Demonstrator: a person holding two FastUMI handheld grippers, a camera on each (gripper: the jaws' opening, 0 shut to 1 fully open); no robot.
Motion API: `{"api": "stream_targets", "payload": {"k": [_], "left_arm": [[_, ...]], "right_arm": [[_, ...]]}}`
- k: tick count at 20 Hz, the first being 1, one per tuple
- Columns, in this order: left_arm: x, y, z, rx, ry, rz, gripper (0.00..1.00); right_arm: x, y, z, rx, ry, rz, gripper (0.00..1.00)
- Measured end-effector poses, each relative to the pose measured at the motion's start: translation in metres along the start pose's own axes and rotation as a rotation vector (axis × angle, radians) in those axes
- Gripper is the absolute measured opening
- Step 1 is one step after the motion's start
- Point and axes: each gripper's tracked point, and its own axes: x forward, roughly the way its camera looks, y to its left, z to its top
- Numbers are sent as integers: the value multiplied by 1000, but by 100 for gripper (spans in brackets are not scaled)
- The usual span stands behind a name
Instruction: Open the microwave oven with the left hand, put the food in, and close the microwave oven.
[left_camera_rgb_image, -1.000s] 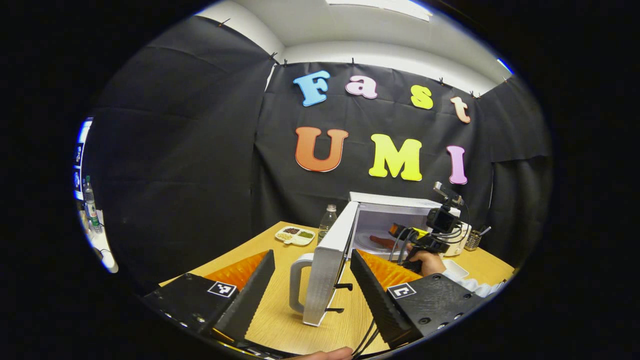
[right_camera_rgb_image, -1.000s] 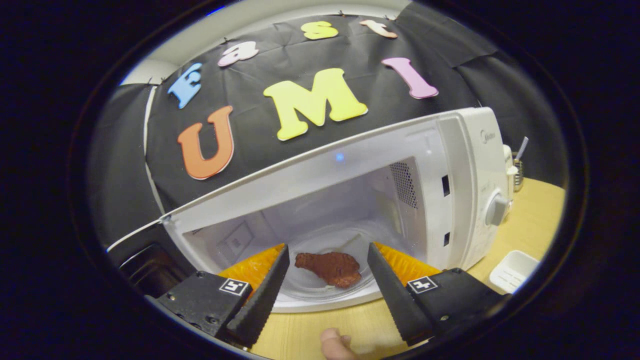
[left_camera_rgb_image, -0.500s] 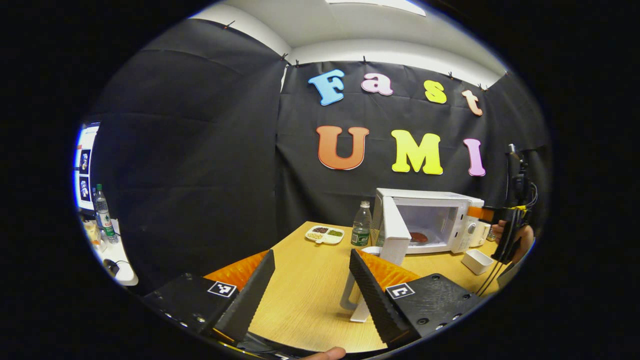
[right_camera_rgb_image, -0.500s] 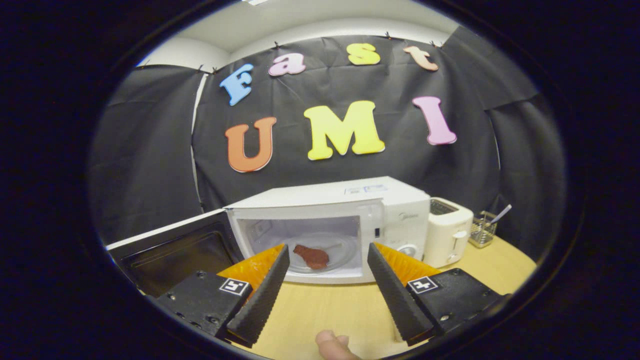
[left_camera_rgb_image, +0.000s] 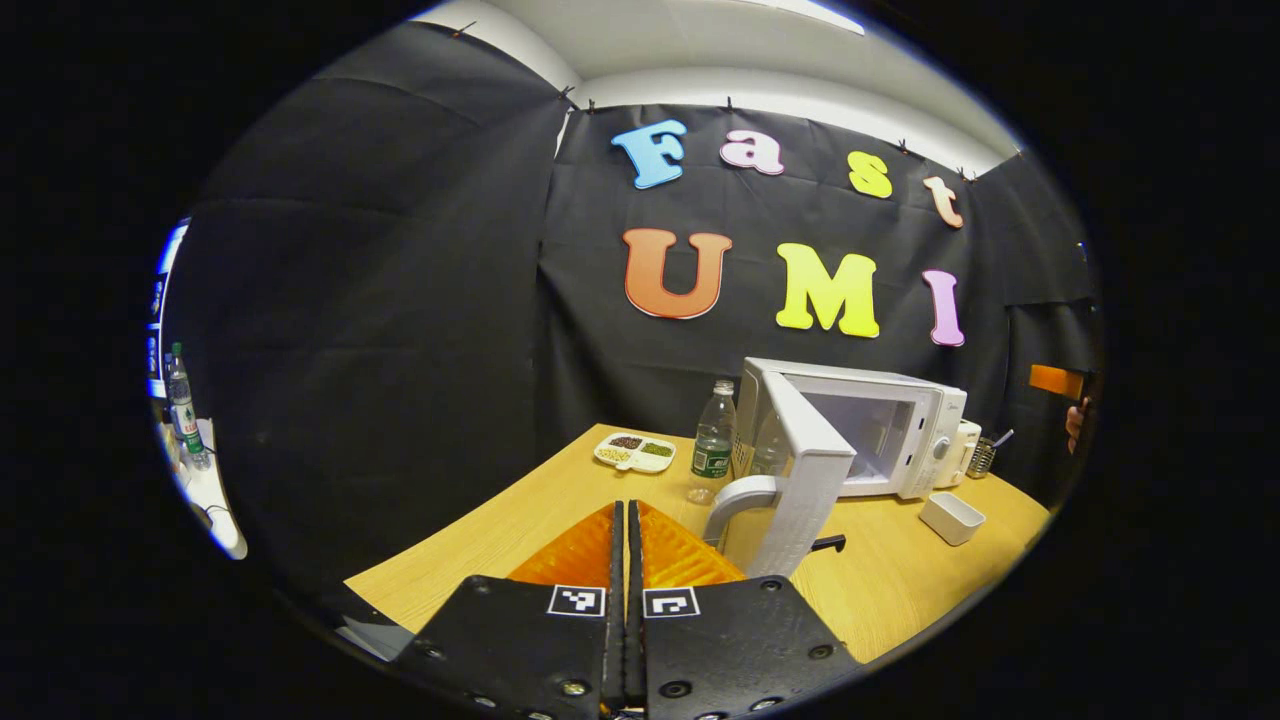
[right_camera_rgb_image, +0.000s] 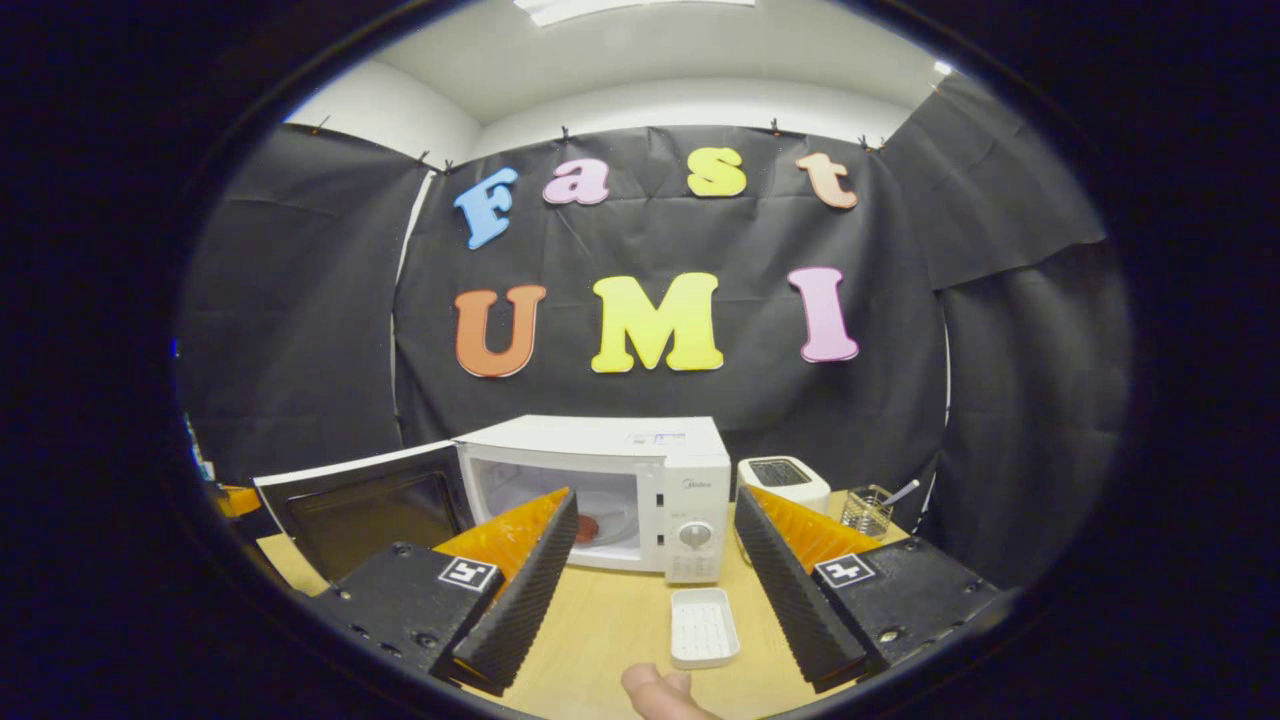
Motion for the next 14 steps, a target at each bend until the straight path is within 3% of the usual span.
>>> {"api": "stream_targets", "payload": {"k": [3,4,5,10,11,12,13,14], "left_arm": [[15,-3,-7,2,19,-11,0],[20,-3,-10,-4,36,-16,0],[24,-7,-13,-9,43,-26,0],[34,-21,-20,11,66,-33,0],[36,-24,-21,8,66,-44,0],[36,-31,-21,-4,67,-63,0],[35,-39,-20,-12,64,-79,0],[35,-45,-22,-7,70,-90,0]], "right_arm": [[-8,-2,0,-7,-12,16,100],[-11,-2,-1,-12,-9,28,89],[-13,-1,-1,-20,-11,39,100],[-22,-3,-3,-11,-11,61,100],[-24,-3,-1,-1,-10,69,90],[-26,-5,-1,-2,-9,70,100],[-26,-7,-1,-7,-6,65,100],[-27,-8,-2,-14,-2,61,89]]}}
